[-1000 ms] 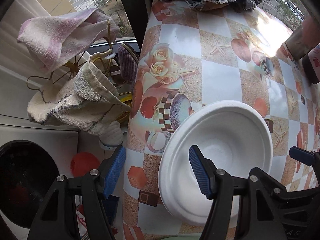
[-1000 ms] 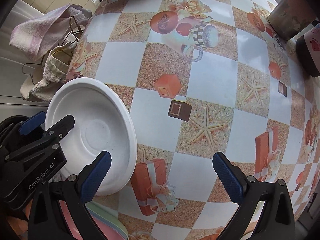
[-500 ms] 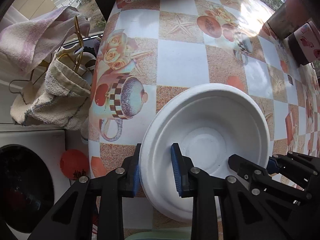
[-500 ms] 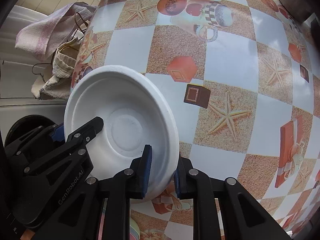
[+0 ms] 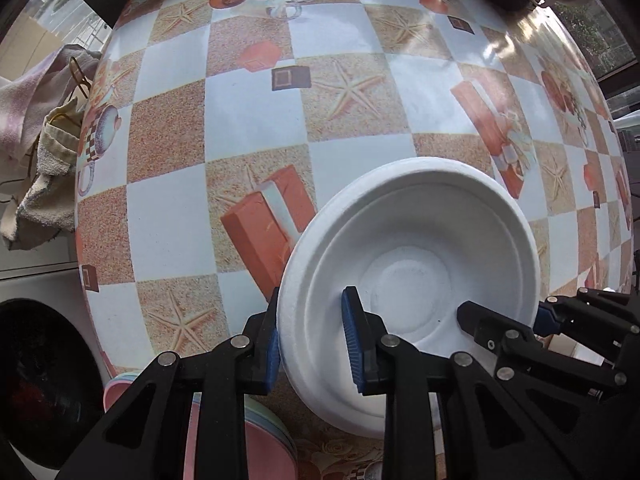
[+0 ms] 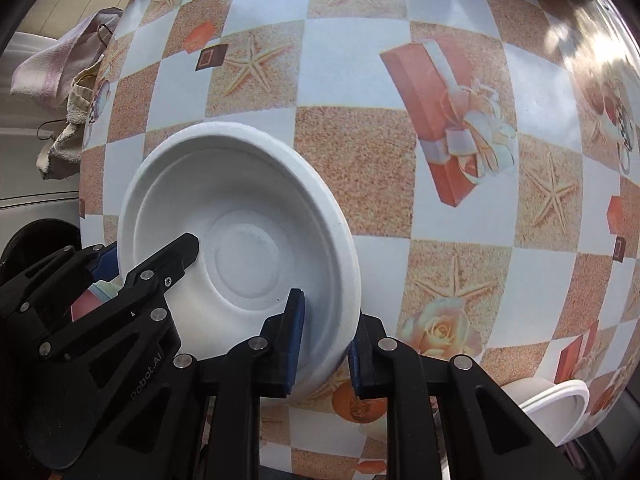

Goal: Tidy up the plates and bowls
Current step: 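Carry the third bowl over the nested bowls and lower it inside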

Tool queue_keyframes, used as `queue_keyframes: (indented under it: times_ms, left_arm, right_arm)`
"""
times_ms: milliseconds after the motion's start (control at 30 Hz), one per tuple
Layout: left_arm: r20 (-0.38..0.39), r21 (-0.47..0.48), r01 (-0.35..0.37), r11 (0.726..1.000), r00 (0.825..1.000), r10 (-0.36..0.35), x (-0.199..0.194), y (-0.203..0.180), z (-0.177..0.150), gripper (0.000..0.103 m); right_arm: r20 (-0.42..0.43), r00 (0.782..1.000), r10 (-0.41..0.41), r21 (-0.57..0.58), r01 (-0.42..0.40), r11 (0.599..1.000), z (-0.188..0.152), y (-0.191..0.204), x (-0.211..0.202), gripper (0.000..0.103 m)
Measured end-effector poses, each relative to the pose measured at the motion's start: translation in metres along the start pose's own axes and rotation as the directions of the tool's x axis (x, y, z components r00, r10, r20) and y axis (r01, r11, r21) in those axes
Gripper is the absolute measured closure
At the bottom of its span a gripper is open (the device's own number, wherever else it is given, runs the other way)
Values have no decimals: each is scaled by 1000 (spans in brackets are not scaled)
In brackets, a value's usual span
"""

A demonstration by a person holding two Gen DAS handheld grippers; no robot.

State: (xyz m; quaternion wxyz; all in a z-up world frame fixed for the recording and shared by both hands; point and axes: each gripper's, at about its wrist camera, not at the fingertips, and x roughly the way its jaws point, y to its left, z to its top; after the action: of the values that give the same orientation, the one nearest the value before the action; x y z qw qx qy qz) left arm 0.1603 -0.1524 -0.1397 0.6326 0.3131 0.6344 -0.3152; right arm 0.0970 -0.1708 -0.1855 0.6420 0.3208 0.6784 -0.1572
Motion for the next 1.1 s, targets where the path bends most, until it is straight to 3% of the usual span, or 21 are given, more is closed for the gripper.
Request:
queue_keyframes:
  times_ms: [467, 900, 1100]
  left_arm:
    - [-40, 84, -8, 996, 999, 12, 6, -49, -95, 72]
    - [-81, 144, 10, 990, 997, 2, 12, -58, -118, 71]
    - [-104, 162, 25, 987, 995, -8, 9, -61, -132, 71]
  right_arm:
    - [-65, 998, -1, -14, 0, 1000, -86, -3, 26, 79]
    - [-92, 995, 38, -2, -38, 999, -121, 14, 41, 79]
    - [-82, 995, 61, 25, -60, 998, -129, -4, 35, 79]
